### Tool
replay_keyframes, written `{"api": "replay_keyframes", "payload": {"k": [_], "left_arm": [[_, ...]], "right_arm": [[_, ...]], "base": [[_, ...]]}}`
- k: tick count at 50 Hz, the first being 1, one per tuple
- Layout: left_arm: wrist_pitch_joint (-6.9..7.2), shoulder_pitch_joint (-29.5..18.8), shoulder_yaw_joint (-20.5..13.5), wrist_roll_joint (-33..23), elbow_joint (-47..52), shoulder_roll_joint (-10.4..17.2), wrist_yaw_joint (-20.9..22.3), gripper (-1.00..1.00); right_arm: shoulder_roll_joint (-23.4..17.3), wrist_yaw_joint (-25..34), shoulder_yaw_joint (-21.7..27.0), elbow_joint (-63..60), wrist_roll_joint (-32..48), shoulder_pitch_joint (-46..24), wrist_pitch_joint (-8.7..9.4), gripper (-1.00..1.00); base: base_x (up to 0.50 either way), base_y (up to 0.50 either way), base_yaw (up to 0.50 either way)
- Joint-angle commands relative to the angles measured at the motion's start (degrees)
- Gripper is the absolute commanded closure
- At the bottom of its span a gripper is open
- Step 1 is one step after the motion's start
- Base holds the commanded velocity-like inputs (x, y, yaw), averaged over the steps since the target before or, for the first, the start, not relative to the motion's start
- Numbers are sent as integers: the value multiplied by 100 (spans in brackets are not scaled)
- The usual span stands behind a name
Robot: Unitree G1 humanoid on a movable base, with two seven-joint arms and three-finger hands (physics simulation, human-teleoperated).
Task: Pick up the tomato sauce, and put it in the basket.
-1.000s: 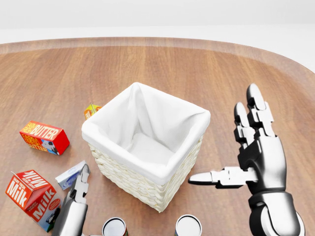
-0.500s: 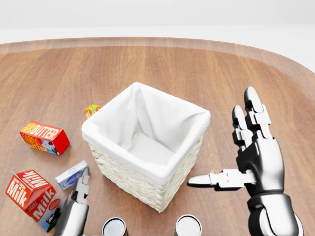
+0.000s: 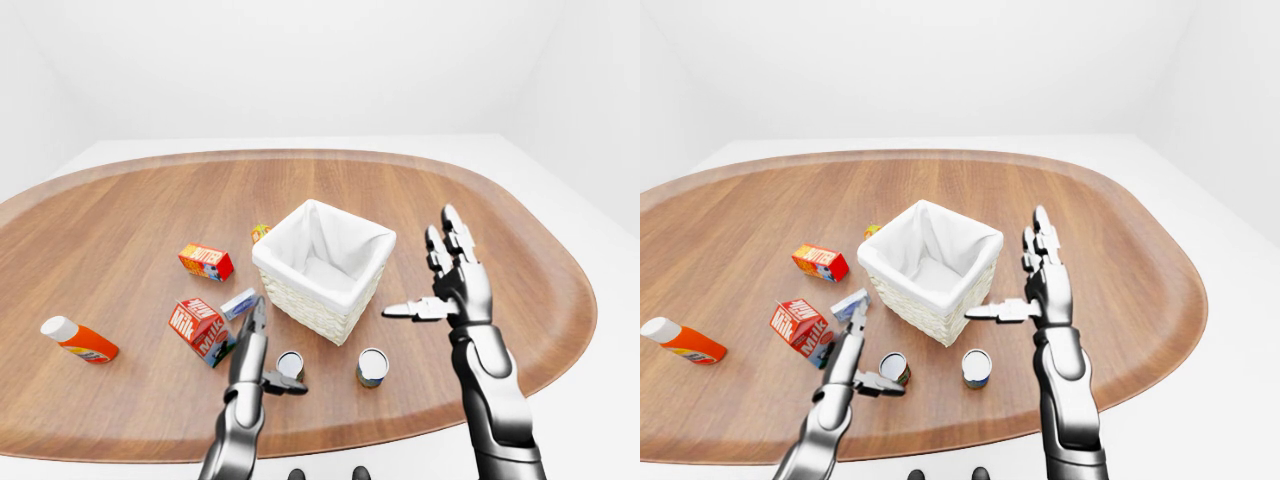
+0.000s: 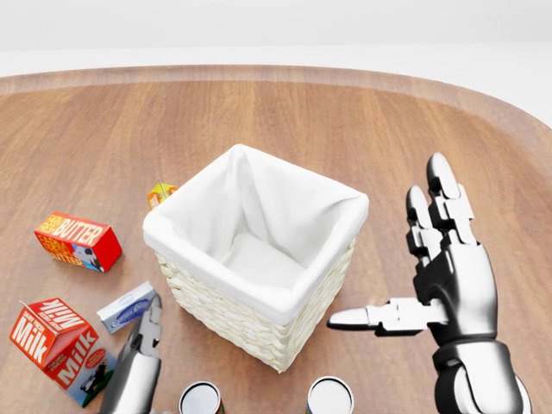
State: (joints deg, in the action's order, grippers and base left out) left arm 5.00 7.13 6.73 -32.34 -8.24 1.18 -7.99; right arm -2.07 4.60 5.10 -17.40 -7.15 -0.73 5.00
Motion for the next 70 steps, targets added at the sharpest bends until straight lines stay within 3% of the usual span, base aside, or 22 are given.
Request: {"api": "replay_keyframes", "payload": {"k": [1,15,70], "left_arm": [[0,-10,33,-37,67,-31,53,-100],[0,-199,64,-6,-477,-55,-121,-100],[0,-447,98,46,-1030,-119,-199,-100]], "right_arm": [[4,6,-7,14,7,8,0,-100],[-1,6,8,9,-8,-3,0,-100],[18,31,-30,-7,26,62,0,-100]], "base": [[0,0,0],[0,0,0],[0,0,0]]}}
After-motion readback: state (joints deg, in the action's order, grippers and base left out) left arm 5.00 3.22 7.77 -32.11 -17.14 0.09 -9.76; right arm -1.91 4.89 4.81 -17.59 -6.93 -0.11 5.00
